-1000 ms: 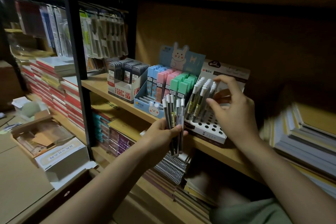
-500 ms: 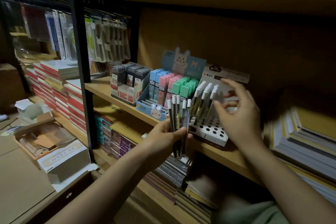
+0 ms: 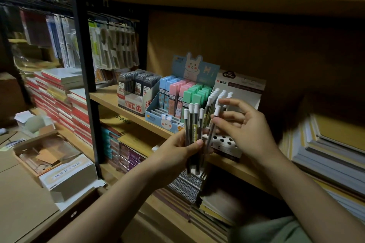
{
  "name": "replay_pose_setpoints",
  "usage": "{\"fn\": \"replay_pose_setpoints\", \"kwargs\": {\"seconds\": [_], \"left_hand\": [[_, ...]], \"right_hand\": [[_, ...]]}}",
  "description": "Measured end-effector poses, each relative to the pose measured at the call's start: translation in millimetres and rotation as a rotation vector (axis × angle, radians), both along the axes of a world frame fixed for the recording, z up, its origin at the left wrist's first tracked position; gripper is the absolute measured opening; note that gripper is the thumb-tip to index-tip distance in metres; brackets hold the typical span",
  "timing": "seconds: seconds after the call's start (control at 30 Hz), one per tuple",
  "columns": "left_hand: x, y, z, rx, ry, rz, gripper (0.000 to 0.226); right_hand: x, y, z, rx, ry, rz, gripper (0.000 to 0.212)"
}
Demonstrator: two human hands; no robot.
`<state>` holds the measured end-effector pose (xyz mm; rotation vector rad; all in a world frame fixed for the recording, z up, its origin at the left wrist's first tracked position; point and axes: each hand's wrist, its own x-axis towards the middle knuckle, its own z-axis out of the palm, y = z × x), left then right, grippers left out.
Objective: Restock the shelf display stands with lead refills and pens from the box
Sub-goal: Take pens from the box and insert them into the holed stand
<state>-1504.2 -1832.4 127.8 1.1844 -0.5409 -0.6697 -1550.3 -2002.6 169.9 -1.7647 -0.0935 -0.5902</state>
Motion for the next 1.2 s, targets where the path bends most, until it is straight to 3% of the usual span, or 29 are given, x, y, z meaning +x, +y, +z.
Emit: {"fn": "replay_pose_setpoints", "kwargs": {"seconds": [0.37,0.57,0.7,0.8,1.2], "left_hand": [[-1.0,-0.4,-2.9,0.002,-0.006,0.028,0.023],[0.2,-1.9,-4.0,0.073,-0.017,0.132,0.017],[11.7,4.5,-8.3,0.041,0.095,0.202,0.016],[14.2,4.7,-12.9,0.021,0.181,0.196,0.02],[11.8,3.8,-16.5,0.05,0.127,0.202,0.021]], "right_hand": [[0.2,-0.3,-2.4,0.113,0.012,0.046,0.034],[-5.7,-8.6,9.2,-0.025,-0.144,-0.092,0.042],[-10.6,-22.4,16.4,-0.148,-0.26,-0.235,0.043],[-6.2,-21.4,10.0,-0.199,-0.289,-0.246,0.04],[6.5,-16.9,-1.3,-0.334,-0.262,-0.274,0.04]]}}
